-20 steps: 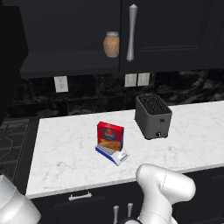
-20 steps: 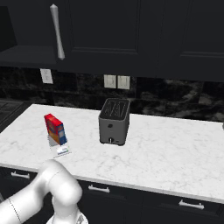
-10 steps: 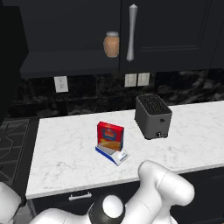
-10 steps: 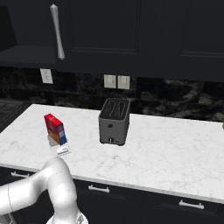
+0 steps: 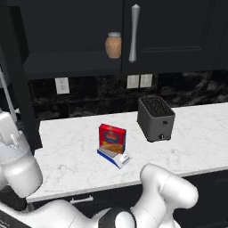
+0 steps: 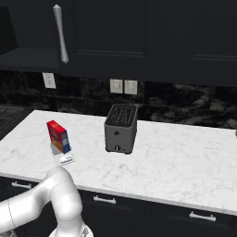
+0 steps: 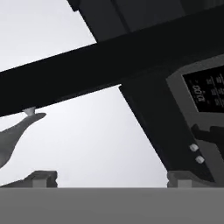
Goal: Pick the boxed food and place it on the digital scale for weighing, and close the cabinet.
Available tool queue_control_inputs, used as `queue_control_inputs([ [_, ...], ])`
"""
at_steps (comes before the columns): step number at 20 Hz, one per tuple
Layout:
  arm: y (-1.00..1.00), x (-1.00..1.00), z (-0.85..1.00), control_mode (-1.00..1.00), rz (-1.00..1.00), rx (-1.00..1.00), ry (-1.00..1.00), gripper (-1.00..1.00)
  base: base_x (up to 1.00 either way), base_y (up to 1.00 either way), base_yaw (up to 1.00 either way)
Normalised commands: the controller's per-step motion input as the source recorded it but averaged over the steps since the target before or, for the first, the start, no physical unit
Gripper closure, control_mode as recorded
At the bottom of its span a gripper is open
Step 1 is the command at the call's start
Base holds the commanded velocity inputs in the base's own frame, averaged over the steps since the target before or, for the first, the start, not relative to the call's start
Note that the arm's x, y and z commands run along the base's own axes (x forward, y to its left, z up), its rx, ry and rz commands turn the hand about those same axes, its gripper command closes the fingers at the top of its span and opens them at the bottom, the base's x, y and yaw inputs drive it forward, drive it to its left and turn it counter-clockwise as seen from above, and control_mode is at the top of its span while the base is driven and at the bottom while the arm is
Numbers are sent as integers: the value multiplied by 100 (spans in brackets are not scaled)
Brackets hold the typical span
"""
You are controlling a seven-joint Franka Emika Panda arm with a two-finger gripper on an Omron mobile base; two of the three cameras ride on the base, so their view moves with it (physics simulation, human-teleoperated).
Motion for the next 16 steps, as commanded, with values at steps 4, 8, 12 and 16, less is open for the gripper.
queue_control_inputs([
  [4, -100, 0, 18, -100, 0, 97, 1, -100, 0, 0, 0],
  [8, -99, 12, 16, -100, 6, 78, 42, -100, 0, 0, 0],
  [12, -80, 74, 8, -100, 14, 51, 64, -100, 0, 0, 0],
  [16, -72, 98, -3, -100, 12, 29, 33, -100, 0, 0, 0],
])
